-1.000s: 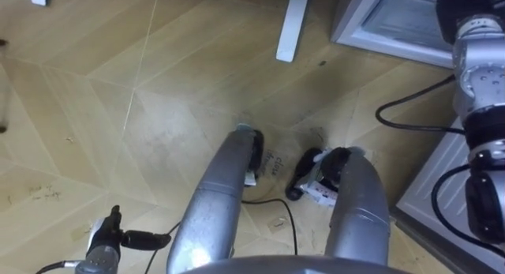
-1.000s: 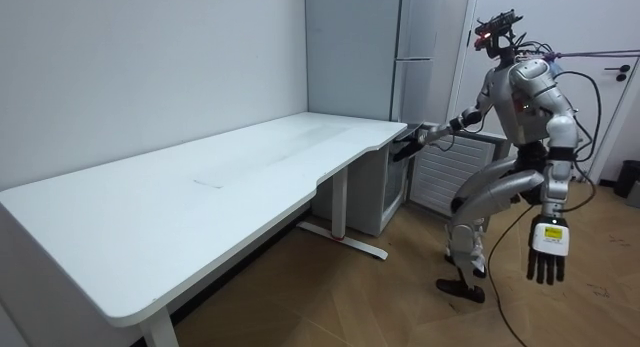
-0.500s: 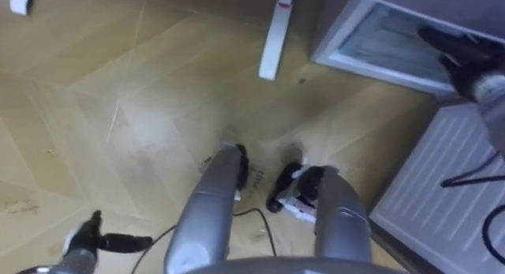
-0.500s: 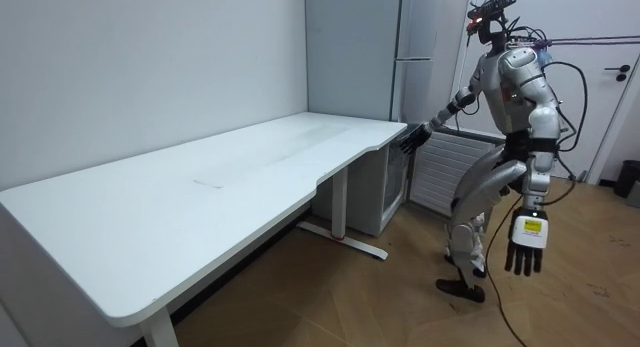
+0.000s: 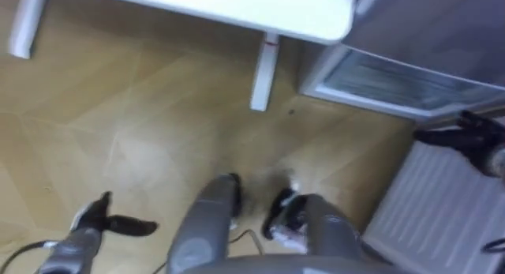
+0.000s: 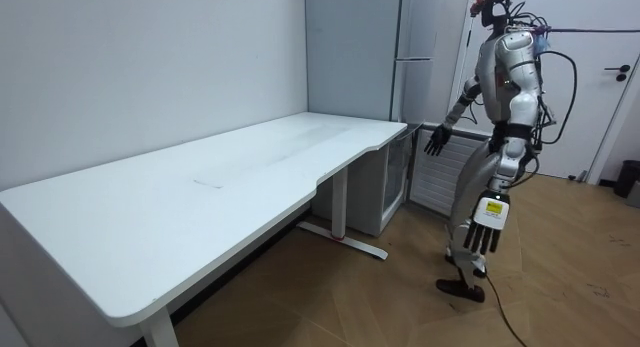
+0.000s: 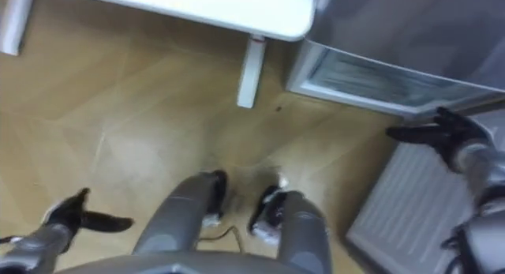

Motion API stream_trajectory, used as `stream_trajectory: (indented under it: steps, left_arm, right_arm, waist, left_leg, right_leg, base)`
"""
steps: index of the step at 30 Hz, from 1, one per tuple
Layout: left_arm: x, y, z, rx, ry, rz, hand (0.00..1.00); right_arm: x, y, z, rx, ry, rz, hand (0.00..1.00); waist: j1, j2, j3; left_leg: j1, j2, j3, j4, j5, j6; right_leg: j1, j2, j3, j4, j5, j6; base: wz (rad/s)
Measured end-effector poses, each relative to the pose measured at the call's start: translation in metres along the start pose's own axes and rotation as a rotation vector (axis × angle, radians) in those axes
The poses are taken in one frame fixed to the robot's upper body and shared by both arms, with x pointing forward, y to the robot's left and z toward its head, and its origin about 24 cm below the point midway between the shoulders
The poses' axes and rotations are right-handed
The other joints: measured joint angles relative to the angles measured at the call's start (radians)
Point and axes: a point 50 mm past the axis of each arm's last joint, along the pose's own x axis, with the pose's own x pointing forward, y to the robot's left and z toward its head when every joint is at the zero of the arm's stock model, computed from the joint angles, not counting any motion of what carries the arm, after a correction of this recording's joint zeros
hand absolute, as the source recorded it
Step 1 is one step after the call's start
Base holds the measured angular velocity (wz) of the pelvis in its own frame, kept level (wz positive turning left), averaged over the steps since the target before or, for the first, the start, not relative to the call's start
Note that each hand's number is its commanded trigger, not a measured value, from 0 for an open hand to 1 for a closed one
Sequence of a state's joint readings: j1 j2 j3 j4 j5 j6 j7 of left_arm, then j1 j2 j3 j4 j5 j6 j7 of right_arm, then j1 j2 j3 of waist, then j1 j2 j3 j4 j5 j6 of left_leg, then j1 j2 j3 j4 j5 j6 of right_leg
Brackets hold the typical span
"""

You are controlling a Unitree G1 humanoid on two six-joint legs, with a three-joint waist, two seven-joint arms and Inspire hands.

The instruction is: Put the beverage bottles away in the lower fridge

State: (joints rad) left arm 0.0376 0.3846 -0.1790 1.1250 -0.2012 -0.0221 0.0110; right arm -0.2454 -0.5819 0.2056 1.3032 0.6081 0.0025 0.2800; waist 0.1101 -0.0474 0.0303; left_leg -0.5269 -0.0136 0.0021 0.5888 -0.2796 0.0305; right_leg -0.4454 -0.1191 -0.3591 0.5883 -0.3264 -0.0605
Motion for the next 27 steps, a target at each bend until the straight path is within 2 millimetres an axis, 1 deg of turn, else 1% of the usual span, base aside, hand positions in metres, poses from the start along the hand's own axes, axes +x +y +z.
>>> stream_trajectory:
  steps: [1, 2, 3, 4, 5, 6, 7, 8, 9, 10, 11, 12, 14, 15, 16, 17, 18, 20, 24, 26, 27]
  left_arm:
    - [0.0, 0.001, -0.002, -0.014, 0.007, 0.007, 0.0]
    - [0.0, 0.0, -0.005, -0.031, 0.016, 0.013, 0.0]
    - [-0.001, -0.001, -0.007, -0.033, 0.021, 0.013, 0.0]
    - [-0.002, -0.003, -0.012, -0.033, 0.025, 0.009, 0.0]
    - [-0.003, -0.003, -0.015, -0.035, 0.025, 0.008, 0.0]
    - [-0.004, -0.003, -0.016, -0.042, 0.022, 0.01, 0.0]
    - [-0.005, -0.002, -0.017, -0.046, 0.012, 0.016, 0.0]
    - [-0.005, -0.001, -0.018, -0.044, 0.008, 0.021, 0.0]
    - [-0.005, 0.0, -0.018, -0.04, 0.005, 0.024, 0.0]
    - [-0.006, 0.0, -0.02, -0.041, 0.002, 0.032, 0.0]
    - [-0.007, 0.001, -0.022, -0.048, 0.003, 0.038, 0.0]
    - [-0.007, 0.001, -0.022, -0.047, 0.004, 0.04, 0.0]
    - [-0.007, -0.002, -0.024, -0.049, 0.002, 0.042, 0.0]
    - [-0.008, -0.003, -0.025, -0.052, -0.002, 0.042, 0.0]
    - [-0.008, -0.005, -0.025, -0.055, -0.012, 0.043, 0.0]
    - [-0.009, -0.005, -0.026, -0.044, -0.014, 0.042, 0.0]
    - [-0.01, -0.005, -0.027, -0.041, -0.015, 0.046, 0.0]
    - [-0.013, -0.002, -0.037, -0.028, 0.01, 0.055, 0.0]
    - [-0.018, 0.003, -0.053, -0.056, 0.053, 0.085, 0.0]
    - [-0.021, 0.006, -0.062, -0.074, 0.087, 0.101, 0.0]
    - [-0.022, 0.007, -0.065, -0.076, 0.097, 0.102, 0.0]
  right_arm:
    - [-0.001, 0.004, -0.017, -0.001, 0.037, 0.016, 0.0]
    - [-0.002, 0.009, -0.035, 0.018, 0.073, 0.03, 0.0]
    - [-0.003, 0.012, -0.044, 0.023, 0.095, 0.041, 0.0]
    - [-0.005, 0.017, -0.059, 0.035, 0.131, 0.066, 0.0]
    - [-0.006, 0.021, -0.069, 0.056, 0.149, 0.085, 0.0]
    - [-0.007, 0.023, -0.073, 0.07, 0.152, 0.09, 0.0]
    - [-0.009, 0.023, -0.078, 0.094, 0.151, 0.089, 0.0]
    - [-0.012, 0.021, -0.083, 0.101, 0.151, 0.086, 0.0]
    - [-0.013, 0.02, -0.085, 0.107, 0.15, 0.083, 0.0]
    - [-0.014, 0.02, -0.086, 0.109, 0.134, 0.081, 0.0]
    - [-0.015, 0.02, -0.085, 0.114, 0.115, 0.08, 0.0]
    - [-0.015, 0.02, -0.084, 0.122, 0.103, 0.079, 0.0]
    - [-0.017, 0.019, -0.082, 0.119, 0.061, 0.08, 0.0]
    - [-0.018, 0.019, -0.08, 0.103, 0.05, 0.082, 0.0]
    - [-0.019, 0.019, -0.075, 0.072, 0.02, 0.083, 0.0]
    - [-0.02, 0.02, -0.069, 0.04, -0.01, 0.086, 0.0]
    - [-0.019, 0.02, -0.065, 0.035, -0.027, 0.084, 0.0]
    - [-0.021, 0.016, -0.057, 0.029, -0.078, 0.052, 0.0]
    - [-0.032, 0.002, -0.039, 0.051, -0.196, -0.026, 0.0]
    - [-0.037, -0.004, -0.027, 0.06, -0.258, -0.073, 0.0]
    - [-0.038, -0.004, -0.024, 0.053, -0.271, -0.08, 0.0]
  waist:
    - [-0.001, -0.002, -0.0036]
    - [-0.005, -0.002, -0.0041]
    - [-0.009, -0.003, -0.0054]
    - [-0.019, -0.002, -0.0098]
    - [-0.038, -0.002, -0.0149]
    - [-0.049, -0.003, -0.0167]
    - [-0.055, -0.006, -0.0168]
    - [-0.06, -0.012, -0.0221]
    - [-0.062, -0.017, -0.0247]
    - [-0.062, -0.021, -0.0279]
    - [-0.079, -0.024, -0.0292]
    - [-0.082, -0.026, -0.0293]
    - [-0.082, -0.034, -0.0285]
    - [-0.084, -0.037, -0.0301]
    - [-0.085, -0.041, -0.03]
    - [-0.096, -0.047, -0.0294]
    - [-0.105, -0.05, -0.0277]
    - [-0.133, -0.055, -0.0289]
    - [-0.14, -0.053, -0.0297]
    - [-0.145, -0.055, -0.0306]
    - [-0.143, -0.055, -0.0315]
  left_leg:
    - [0.044, -0.001, 0.011, -0.044, 0.011, -0.001]
    - [0.096, -0.003, 0.016, -0.089, 0.023, -0.001]
    - [0.123, -0.005, 0.021, -0.109, 0.027, -0.001]
    - [0.163, -0.007, 0.027, -0.136, 0.031, -0.002]
    - [0.192, -0.009, 0.028, -0.156, 0.036, -0.002]
    - [0.204, -0.009, 0.028, -0.166, 0.039, -0.002]
    - [0.239, -0.011, 0.029, -0.197, 0.046, -0.004]
    - [0.274, -0.011, 0.037, -0.228, 0.054, -0.005]
    - [0.293, -0.01, 0.042, -0.241, 0.055, -0.005]
    - [0.324, -0.005, 0.053, -0.26, 0.055, -0.006]
    - [0.352, 0.0, 0.058, -0.274, 0.056, -0.007]
    - [0.37, 0.001, 0.064, -0.286, 0.056, -0.008]
    - [0.429, 0.003, 0.082, -0.322, 0.057, -0.009]
    - [0.437, 0.003, 0.084, -0.325, 0.057, -0.009]
    - [0.452, 0.006, 0.094, -0.332, 0.057, -0.009]
    - [0.461, 0.008, 0.104, -0.333, 0.057, -0.009]
    - [0.468, 0.008, 0.105, -0.333, 0.057, -0.009]
    - [0.495, 0.009, 0.105, -0.34, 0.057, -0.009]
    - [0.533, 0.01, 0.112, -0.37, 0.057, -0.009]
    - [0.56, 0.012, 0.134, -0.378, 0.057, -0.009]
    - [0.568, 0.012, 0.137, -0.384, 0.057, -0.009]
  right_leg:
    - [0.036, 0.001, 0.001, -0.033, 0.008, 0.002]
    - [0.081, 0.005, 0.002, -0.069, 0.018, 0.006]
    - [0.103, 0.005, 0.005, -0.083, 0.02, 0.008]
    - [0.138, 0.006, 0.008, -0.104, 0.021, 0.011]
    - [0.164, 0.008, 0.008, -0.124, 0.022, 0.014]
    - [0.176, 0.01, 0.009, -0.133, 0.024, 0.016]
    - [0.203, 0.015, 0.014, -0.158, 0.028, 0.019]
    - [0.23, 0.019, 0.02, -0.179, 0.033, 0.022]
    - [0.243, 0.021, 0.026, -0.188, 0.034, 0.023]
    - [0.269, 0.03, 0.037, -0.21, 0.041, 0.023]
    - [0.299, 0.04, 0.041, -0.23, 0.05, 0.024]
    - [0.313, 0.043, 0.044, -0.239, 0.052, 0.025]
    - [0.359, 0.053, 0.067, -0.269, 0.061, 0.028]
    - [0.365, 0.054, 0.072, -0.271, 0.061, 0.028]
    - [0.375, 0.057, 0.084, -0.278, 0.063, 0.03]
    - [0.382, 0.059, 0.091, -0.283, 0.066, 0.031]
    - [0.391, 0.06, 0.091, -0.286, 0.067, 0.031]
    - [0.43, 0.068, 0.095, -0.317, 0.077, 0.036]
    - [0.454, 0.074, 0.111, -0.335, 0.084, 0.038]
    - [0.466, 0.077, 0.127, -0.347, 0.085, 0.04]
    - [0.469, 0.078, 0.134, -0.347, 0.085, 0.04]
  base:
    - [-0.1]
    - [-0.09]
    - [-0.07]
    - [-0.04]
    - [0.0]
    - [0.0]
    - [-0.09]
    - [-0.15]
    - [-0.27]
    - [-0.29]
    - [-0.27]
    - [-0.23]
    - [-0.29]
    - [-0.3]
    - [-0.26]
    - [-0.21]
    - [-0.06]
    - [0.0]
    - [-0.13]
    - [-0.19]
    - [-0.23]
